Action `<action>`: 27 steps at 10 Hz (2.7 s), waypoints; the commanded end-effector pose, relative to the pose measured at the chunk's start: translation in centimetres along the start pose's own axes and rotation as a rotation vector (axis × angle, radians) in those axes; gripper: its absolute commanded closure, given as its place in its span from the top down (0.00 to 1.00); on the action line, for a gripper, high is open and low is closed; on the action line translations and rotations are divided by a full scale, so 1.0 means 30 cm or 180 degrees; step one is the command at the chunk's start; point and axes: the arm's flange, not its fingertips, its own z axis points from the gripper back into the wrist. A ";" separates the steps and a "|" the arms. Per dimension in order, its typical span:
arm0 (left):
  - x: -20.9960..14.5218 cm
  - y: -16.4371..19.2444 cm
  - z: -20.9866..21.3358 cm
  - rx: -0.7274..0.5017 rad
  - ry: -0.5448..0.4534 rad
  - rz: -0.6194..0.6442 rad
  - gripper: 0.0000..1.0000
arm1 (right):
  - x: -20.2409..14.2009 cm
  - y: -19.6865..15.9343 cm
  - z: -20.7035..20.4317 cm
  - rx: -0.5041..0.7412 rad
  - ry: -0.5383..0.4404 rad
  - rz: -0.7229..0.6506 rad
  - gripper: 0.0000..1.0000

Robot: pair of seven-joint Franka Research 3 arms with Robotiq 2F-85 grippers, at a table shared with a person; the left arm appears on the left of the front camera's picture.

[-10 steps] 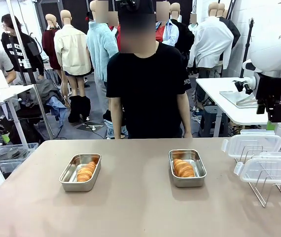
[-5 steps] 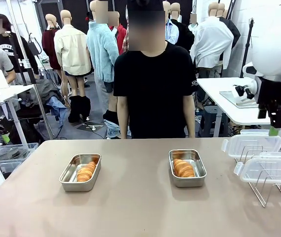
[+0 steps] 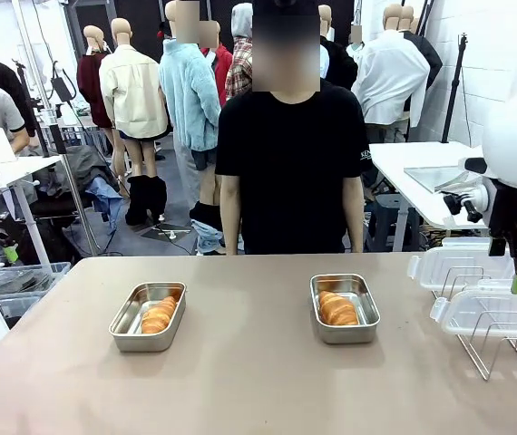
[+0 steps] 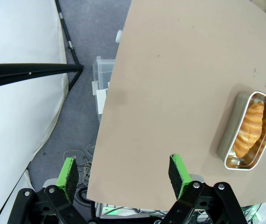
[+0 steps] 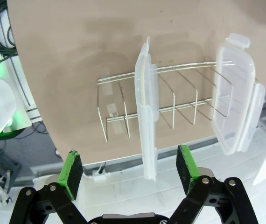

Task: Place the bread in airtight containers.
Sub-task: Pick up one Airtight Container lid and hand it to the human.

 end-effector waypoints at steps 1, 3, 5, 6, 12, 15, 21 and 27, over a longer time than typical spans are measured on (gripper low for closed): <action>-0.001 0.003 0.001 -0.0001 -0.0004 0.0008 1.00 | 0.021 -0.026 -0.063 -0.0184 0.0072 -0.0066 1.00; -0.001 0.003 0.001 -0.0001 -0.0004 0.0008 1.00 | 0.025 -0.074 -0.107 -0.0046 0.0024 -0.0141 1.00; -0.001 0.003 0.001 -0.0001 -0.0004 0.0008 1.00 | 0.023 -0.112 -0.150 0.0004 0.0093 -0.0258 1.00; -0.001 0.003 0.001 -0.0001 -0.0004 0.0008 1.00 | 0.021 -0.130 -0.175 0.0080 0.0087 -0.0297 1.00; -0.001 0.003 0.001 -0.0001 -0.0004 0.0008 1.00 | 0.014 -0.218 -0.295 0.0283 0.0193 -0.0359 1.00; -0.001 0.003 0.001 -0.0001 -0.0004 0.0008 1.00 | 0.016 -0.229 -0.298 0.0241 0.0220 -0.0361 0.52; -0.001 0.003 0.001 -0.0001 -0.0004 0.0008 1.00 | 0.019 -0.243 -0.299 0.0271 0.0184 -0.0301 0.00; -0.001 0.003 0.001 -0.0001 -0.0004 0.0008 1.00 | 0.019 -0.225 -0.289 0.0307 0.0153 -0.0312 0.00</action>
